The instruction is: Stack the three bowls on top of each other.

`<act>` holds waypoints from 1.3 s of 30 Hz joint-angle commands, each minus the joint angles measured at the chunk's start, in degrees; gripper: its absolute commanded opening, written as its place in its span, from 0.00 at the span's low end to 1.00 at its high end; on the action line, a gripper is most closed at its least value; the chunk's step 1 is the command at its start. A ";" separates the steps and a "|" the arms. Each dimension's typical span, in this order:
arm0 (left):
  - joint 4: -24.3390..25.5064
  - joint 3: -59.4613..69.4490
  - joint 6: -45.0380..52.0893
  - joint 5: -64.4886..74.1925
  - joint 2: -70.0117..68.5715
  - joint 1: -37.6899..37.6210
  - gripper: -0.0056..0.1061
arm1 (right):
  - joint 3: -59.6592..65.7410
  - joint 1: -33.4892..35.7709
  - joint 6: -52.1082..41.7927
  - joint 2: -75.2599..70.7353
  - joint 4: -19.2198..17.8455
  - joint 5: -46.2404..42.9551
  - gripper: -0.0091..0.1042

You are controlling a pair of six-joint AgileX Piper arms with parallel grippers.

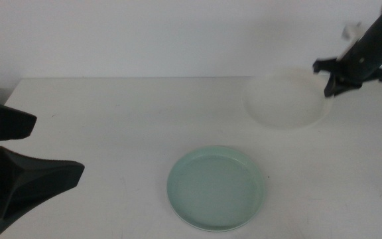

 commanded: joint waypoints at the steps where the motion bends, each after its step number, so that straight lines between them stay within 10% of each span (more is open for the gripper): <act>1: -0.95 -1.36 -0.33 -3.03 -0.27 -0.07 0.99 | 3.82 0.25 -1.40 -10.26 4.60 -4.38 0.07; 14: -0.95 -1.36 -0.26 -3.03 -0.27 -0.07 0.99 | 33.25 15.41 -3.20 -23.89 7.81 -16.06 0.07; 31: -0.95 -1.36 -0.26 -3.07 -0.27 -0.07 0.99 | 35.54 21.04 -3.53 -17.74 8.29 -22.35 0.08; 39: -0.95 -1.36 -0.26 -3.07 -0.27 -0.07 0.99 | 35.43 23.05 -6.38 -17.79 8.63 -22.95 0.23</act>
